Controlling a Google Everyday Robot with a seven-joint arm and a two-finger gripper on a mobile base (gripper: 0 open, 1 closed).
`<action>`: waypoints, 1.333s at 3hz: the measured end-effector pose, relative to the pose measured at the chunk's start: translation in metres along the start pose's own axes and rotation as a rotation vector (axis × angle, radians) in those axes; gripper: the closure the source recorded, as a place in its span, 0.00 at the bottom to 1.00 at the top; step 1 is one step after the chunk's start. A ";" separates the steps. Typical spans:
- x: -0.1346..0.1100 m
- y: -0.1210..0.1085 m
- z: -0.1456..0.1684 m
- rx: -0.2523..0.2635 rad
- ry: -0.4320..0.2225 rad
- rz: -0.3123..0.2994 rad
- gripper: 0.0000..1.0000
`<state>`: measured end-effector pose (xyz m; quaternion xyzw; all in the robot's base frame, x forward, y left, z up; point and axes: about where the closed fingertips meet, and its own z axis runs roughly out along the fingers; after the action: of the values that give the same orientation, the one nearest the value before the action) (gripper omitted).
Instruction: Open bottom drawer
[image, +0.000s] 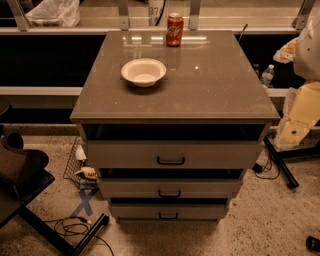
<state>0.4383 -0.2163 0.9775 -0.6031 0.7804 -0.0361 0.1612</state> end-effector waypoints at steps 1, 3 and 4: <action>0.000 0.000 0.000 0.000 0.000 0.000 0.00; 0.033 0.017 0.067 0.066 -0.063 0.069 0.00; 0.058 0.038 0.123 0.072 -0.096 0.119 0.00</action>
Offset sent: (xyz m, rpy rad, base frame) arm 0.0578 -0.0129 -0.0673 0.1776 -0.3171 -0.0950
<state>0.4262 -0.2445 0.8397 -0.5506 0.8043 -0.0258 0.2220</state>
